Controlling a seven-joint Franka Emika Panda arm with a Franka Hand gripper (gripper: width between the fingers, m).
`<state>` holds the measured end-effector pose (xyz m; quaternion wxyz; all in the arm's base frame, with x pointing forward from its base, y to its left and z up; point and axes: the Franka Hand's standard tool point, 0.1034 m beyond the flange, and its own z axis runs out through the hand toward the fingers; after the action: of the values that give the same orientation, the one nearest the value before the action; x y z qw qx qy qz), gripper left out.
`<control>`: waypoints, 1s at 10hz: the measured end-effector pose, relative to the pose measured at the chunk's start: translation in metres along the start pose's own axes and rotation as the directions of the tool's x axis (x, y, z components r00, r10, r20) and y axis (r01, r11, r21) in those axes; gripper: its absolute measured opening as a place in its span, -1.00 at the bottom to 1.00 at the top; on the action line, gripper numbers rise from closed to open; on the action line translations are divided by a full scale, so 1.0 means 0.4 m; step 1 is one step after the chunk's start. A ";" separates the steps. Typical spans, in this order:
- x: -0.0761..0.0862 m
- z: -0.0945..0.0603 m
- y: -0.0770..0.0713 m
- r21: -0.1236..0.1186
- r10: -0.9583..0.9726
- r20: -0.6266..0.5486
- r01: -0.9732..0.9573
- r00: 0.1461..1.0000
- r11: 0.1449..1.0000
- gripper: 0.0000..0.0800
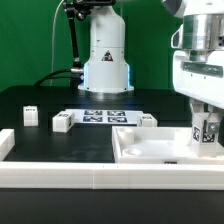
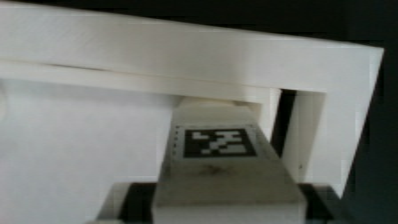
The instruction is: Assemble one leg
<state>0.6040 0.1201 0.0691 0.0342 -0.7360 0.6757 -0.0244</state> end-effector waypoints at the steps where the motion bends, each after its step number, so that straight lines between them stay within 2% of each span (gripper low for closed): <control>1: 0.000 0.000 0.000 0.000 -0.004 0.000 0.004 1.000 1.000 -0.25; 2: 0.000 0.000 0.000 0.000 -0.037 0.000 0.037 0.999 0.999 -0.25; 3: 0.000 0.000 -0.001 0.002 -0.046 0.000 0.046 0.999 0.999 0.18; 4: 0.004 -0.002 -0.007 0.013 -0.082 -0.002 0.082 0.997 0.997 0.52; 5: 0.005 -0.002 -0.008 0.016 -0.177 -0.004 0.177 0.984 0.984 0.59; 8: 0.010 -0.003 -0.009 0.013 -0.455 -0.009 0.455 0.891 0.891 0.62; 10: -0.001 -0.002 -0.008 0.011 -0.643 -0.010 0.643 0.766 0.766 0.62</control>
Offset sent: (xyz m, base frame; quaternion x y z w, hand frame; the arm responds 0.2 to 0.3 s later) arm 0.0029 0.0002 0.0004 0.0243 -0.0243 -0.0235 0.9991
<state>0.6070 0.1207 0.0700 0.0269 -0.9225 0.3829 -0.0411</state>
